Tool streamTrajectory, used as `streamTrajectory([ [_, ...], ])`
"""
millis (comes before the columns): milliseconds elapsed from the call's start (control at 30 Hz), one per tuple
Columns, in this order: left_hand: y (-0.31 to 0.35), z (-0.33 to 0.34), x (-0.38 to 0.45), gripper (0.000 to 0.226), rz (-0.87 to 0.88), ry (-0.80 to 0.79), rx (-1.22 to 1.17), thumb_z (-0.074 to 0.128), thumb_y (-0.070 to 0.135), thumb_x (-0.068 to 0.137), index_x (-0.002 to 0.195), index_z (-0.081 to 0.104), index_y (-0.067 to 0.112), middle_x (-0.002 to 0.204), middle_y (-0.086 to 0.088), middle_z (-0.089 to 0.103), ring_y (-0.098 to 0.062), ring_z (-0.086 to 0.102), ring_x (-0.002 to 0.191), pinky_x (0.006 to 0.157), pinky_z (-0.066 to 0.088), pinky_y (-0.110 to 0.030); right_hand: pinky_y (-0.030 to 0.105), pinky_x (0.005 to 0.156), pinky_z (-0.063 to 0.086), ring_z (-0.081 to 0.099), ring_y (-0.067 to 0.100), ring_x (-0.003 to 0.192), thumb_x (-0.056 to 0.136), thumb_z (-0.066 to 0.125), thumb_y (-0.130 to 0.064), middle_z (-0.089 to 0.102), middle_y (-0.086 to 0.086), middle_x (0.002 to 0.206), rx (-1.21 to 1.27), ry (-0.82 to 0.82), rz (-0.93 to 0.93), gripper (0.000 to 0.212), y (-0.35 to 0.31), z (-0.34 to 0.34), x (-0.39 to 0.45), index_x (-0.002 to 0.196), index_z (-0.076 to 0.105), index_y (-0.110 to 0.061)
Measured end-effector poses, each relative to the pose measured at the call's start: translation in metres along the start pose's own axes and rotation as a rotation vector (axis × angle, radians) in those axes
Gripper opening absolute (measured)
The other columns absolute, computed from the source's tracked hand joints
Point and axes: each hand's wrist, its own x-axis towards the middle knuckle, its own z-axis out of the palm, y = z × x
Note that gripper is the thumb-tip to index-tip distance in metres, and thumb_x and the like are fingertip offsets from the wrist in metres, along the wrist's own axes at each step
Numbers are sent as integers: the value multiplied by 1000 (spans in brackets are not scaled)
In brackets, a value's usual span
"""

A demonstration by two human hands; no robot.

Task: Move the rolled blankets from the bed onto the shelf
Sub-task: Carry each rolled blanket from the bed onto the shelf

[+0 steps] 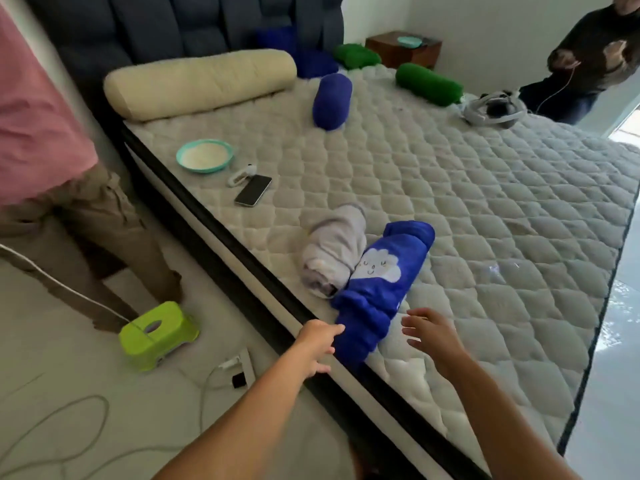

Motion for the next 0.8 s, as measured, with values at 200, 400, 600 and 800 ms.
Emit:
streamTrajectory([
  [200, 32, 46, 62, 61, -160, 267, -288, 70, 33, 83, 134, 47, 11, 141, -13, 47, -34, 48, 122, 96, 45, -60, 42, 87, 50, 58, 22, 91, 84, 63, -15, 63, 13, 107, -309, -46, -30, 17, -51, -27, 135, 101, 59, -14],
  [400, 67, 83, 90, 101, -336, 384, -358, 77, 56, 65, 147, 29, 22, 155, -12, 29, -45, 33, 136, 98, 34, -70, 37, 87, 45, 53, 33, 114, 89, 58, -22, 52, 16, 131, -737, -112, -224, 45, -78, -23, 220, 129, 49, -4],
  [600, 71, 106, 119, 103, -445, 479, -345, 77, 61, 60, 145, 31, 24, 151, -12, 30, -43, 35, 133, 96, 37, -68, 54, 106, 34, 34, 43, 132, 78, 71, -28, 31, 20, 147, -942, -31, -280, 69, -97, -24, 286, 136, 41, -7],
  [800, 69, 111, 138, 62, -382, 607, -336, 74, 39, 74, 126, 53, 13, 129, -15, 53, -37, 53, 116, 98, 48, -52, 54, 104, 35, 48, 38, 125, 66, 77, -51, 48, 16, 138, -912, -101, -91, 92, -107, -30, 321, 136, 34, -8],
])
